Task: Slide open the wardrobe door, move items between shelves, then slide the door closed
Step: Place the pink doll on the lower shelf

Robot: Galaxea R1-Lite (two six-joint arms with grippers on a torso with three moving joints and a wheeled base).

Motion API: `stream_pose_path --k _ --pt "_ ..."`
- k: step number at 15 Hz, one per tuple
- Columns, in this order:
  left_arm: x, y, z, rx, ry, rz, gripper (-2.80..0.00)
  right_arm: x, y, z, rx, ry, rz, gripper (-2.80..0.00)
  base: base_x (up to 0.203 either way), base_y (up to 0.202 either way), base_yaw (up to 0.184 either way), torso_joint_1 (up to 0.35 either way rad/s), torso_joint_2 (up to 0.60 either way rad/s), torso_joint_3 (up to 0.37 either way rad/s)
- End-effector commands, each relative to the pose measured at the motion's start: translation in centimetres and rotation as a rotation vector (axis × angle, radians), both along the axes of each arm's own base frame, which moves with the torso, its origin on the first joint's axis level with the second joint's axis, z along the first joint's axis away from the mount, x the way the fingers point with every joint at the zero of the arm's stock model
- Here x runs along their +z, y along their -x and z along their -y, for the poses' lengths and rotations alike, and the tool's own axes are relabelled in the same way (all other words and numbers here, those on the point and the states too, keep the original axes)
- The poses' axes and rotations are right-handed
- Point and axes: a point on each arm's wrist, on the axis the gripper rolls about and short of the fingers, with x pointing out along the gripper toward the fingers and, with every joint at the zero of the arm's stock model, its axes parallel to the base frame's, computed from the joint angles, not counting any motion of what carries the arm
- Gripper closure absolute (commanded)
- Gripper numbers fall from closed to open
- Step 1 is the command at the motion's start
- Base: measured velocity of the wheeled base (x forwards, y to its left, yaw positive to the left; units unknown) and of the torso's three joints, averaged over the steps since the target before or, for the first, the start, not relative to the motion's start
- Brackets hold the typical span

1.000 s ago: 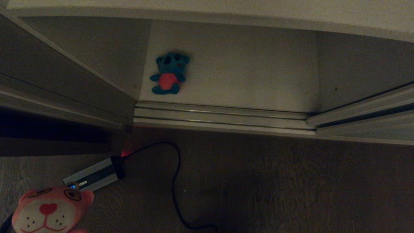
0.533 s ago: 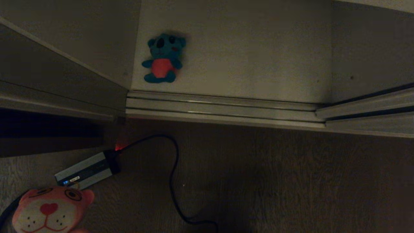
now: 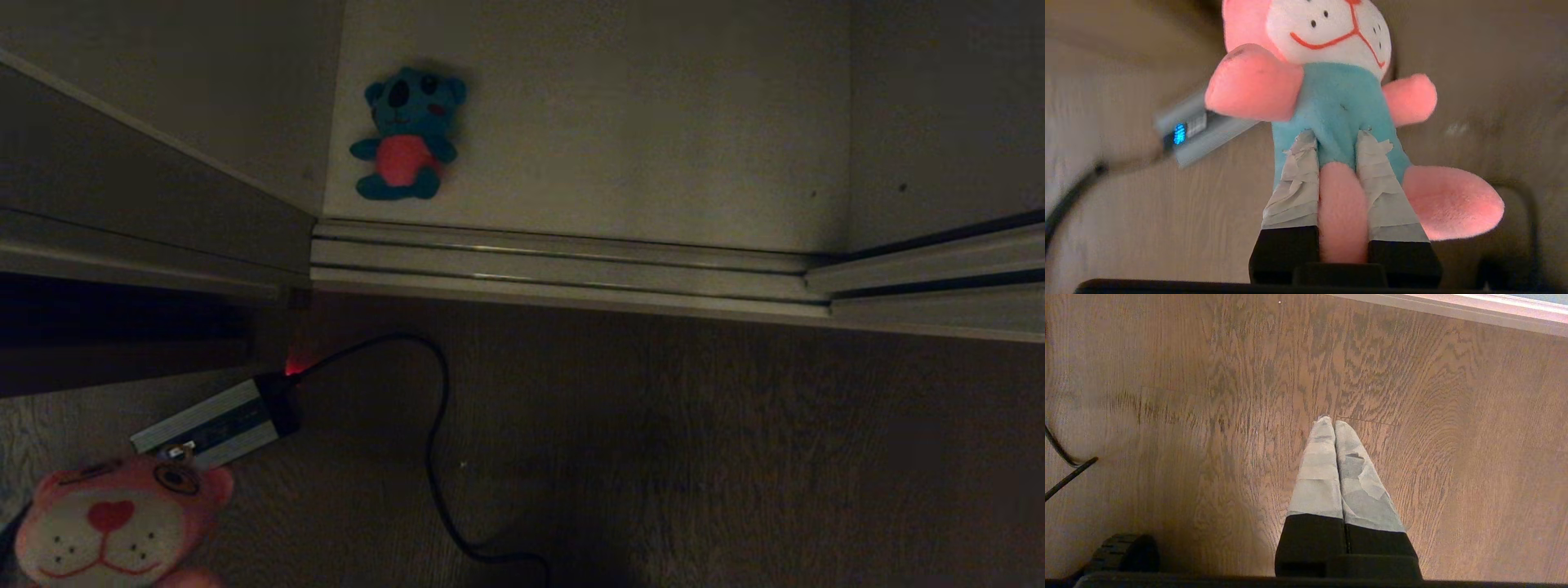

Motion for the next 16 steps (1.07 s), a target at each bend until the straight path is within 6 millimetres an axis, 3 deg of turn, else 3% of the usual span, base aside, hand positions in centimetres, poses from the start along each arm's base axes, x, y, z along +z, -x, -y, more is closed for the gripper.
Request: stream_pose_path --k 1,3,5,8,12,16 --pt "3.0 1.0 0.1 -0.066 -0.008 0.053 0.00 -0.1 0.0 0.0 0.001 0.001 -0.003 0.00 0.000 0.000 0.000 0.000 0.00 0.000" --pt "5.3 0.9 0.4 -0.159 -0.008 -0.027 0.00 -0.1 0.0 0.0 0.001 0.001 -0.003 0.00 0.000 0.000 0.000 0.000 0.00 0.000" --pt "7.1 -1.6 0.5 -0.235 0.022 -0.150 0.00 -0.1 0.0 0.0 0.001 0.001 -0.002 0.00 0.000 0.000 0.000 0.000 0.00 0.000" --pt "9.1 -6.9 0.9 -0.392 0.081 -0.302 0.00 -0.1 0.0 0.0 0.001 0.001 -0.003 0.00 0.000 0.000 0.000 0.000 0.00 0.000" --pt "9.9 -14.5 1.8 -0.570 0.146 -0.509 0.00 -0.1 0.0 0.0 0.001 0.001 -0.002 0.00 0.000 0.000 0.000 0.000 0.00 0.000" --pt "11.3 -21.3 5.2 -0.723 0.147 -0.596 0.00 -0.1 0.0 0.0 0.001 0.001 -0.004 0.00 0.000 0.000 0.000 0.000 0.00 0.000"
